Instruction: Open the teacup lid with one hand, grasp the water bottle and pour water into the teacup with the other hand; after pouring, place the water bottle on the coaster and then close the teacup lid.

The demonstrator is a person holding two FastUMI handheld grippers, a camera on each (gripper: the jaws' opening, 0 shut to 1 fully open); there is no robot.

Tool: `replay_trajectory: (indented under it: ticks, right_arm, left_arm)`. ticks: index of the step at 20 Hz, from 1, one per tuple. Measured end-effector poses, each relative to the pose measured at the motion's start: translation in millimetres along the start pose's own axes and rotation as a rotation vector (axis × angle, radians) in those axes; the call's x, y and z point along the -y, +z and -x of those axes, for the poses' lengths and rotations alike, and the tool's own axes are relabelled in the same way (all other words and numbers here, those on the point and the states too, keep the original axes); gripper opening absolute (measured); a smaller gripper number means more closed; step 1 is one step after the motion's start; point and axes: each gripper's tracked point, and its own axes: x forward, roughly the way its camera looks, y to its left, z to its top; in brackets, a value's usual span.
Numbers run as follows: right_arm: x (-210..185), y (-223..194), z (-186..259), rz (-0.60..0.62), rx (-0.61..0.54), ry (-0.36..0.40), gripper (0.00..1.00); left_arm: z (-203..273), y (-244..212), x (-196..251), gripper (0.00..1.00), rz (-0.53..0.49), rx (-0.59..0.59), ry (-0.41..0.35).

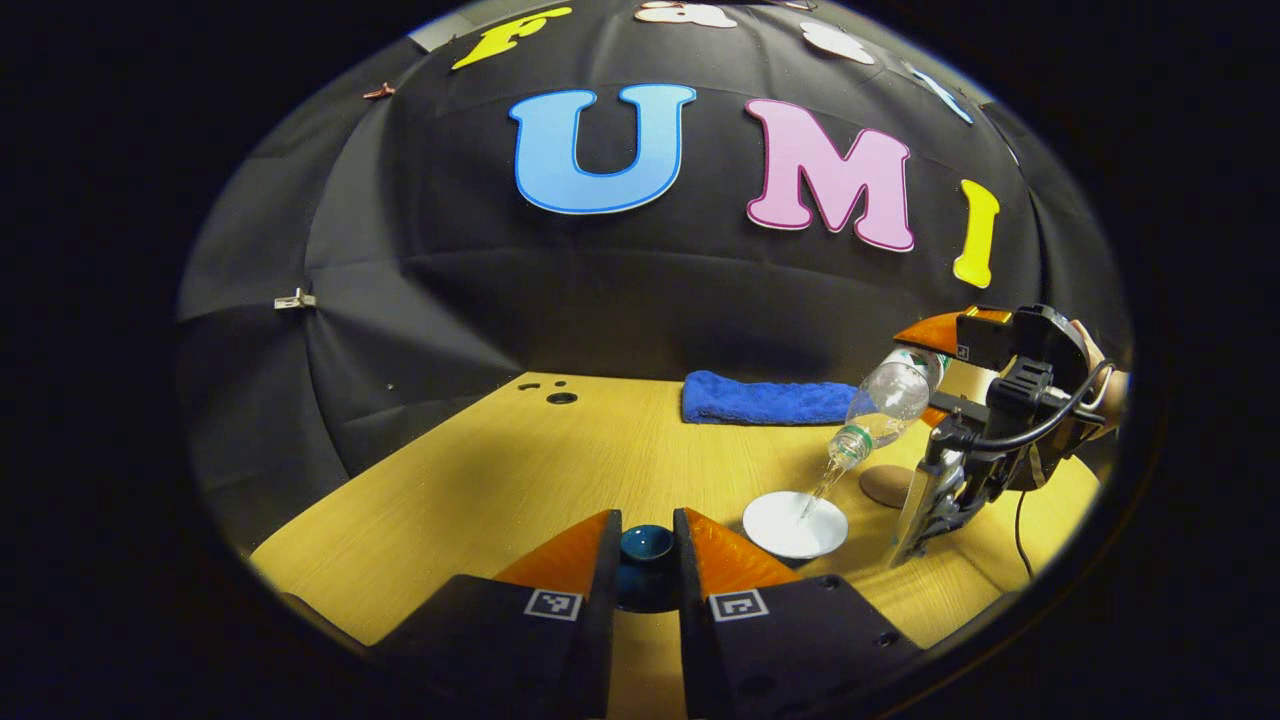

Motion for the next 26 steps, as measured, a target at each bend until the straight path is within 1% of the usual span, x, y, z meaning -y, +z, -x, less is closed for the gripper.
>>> replay_trajectory:
  ticks: [1,2,4,5,6,8,9,10,11,16,17,18,19,20,21,24,25,26]
  right_arm:
    - [2.3,-1.3,-1.1,0.005,0.0,-0.012,0.74]
    - [5.4,-2.6,-1.3,0.007,0.0,-0.025,0.75]
    - [7.8,-3.5,-3.3,0.011,-0.003,-0.036,0.74]
    - [8.8,-3.4,-4.1,0.018,-0.002,-0.044,0.74]
    - [9.9,-2.2,-3.1,0.025,0.004,-0.049,0.74]
    - [11.2,1.1,-0.8,0.042,0.021,-0.062,0.74]
    - [13.5,2.3,-0.1,0.053,0.028,-0.075,0.74]
    - [15.8,2.3,1.1,0.065,0.034,-0.093,0.74]
    - [18.4,3.3,1.9,0.077,0.035,-0.113,0.74]
    - [31.9,6.6,4.7,0.134,0.044,-0.204,0.74]
    - [33.1,7.2,4.2,0.142,0.05,-0.214,0.74]
    - [34.8,8.5,3.2,0.149,0.059,-0.222,0.74]
    - [37.4,10.1,3.7,0.158,0.071,-0.236,0.74]
    - [41.5,14.3,5.7,0.174,0.09,-0.255,0.74]
    - [45.9,18.8,6.7,0.182,0.101,-0.267,0.74]
    - [51.0,27.3,5.5,0.195,0.128,-0.286,0.74]
    - [50.9,28.2,6.4,0.195,0.132,-0.284,0.74]
    - [50.2,27.6,6.0,0.194,0.132,-0.281,0.74]
  left_arm:
    - [0.4,-1.2,-0.6,0.32,0.004,-0.001,0.001]
    - [0.3,-1.1,-0.6,0.28,0.007,-0.002,0.001]
    - [0.9,-2.1,0.9,0.36,0.013,-0.005,0.001]
    - [1.4,-2.4,1.8,0.28,0.015,-0.005,-0.001]
    - [2.2,-1.5,2.2,0.32,0.015,-0.004,-0.002]
    - [3.1,-1.3,4.0,0.32,0.014,-0.002,-0.007]
    - [3.3,-1.7,3.4,0.28,0.015,-0.002,-0.009]
    - [3.7,-1.8,3.3,0.28,0.016,-0.003,-0.009]
    - [4.1,-2.7,2.9,0.32,0.017,-0.002,-0.007]
    - [8.1,-7.3,-2.9,0.32,0.018,-0.01,0.006]
    - [8.4,-7.1,-3.9,0.36,0.014,-0.01,0.008]
    - [9.0,-7.4,-4.0,0.35,0.012,-0.009,0.01]
    - [10.5,-6.2,-4.3,0.29,0.012,-0.006,0.011]
    - [10.7,-6.8,-4.3,0.31,0.013,-0.005,0.011]
    - [11.2,-6.0,-5.3,0.31,0.012,-0.004,0.014]
    - [12.3,-6.1,-5.6,0.32,0.015,-0.004,0.018]
    - [12.6,-7.1,-5.9,0.28,0.015,-0.003,0.018]
    - [12.5,-6.9,-5.8,0.31,0.014,-0.003,0.019]
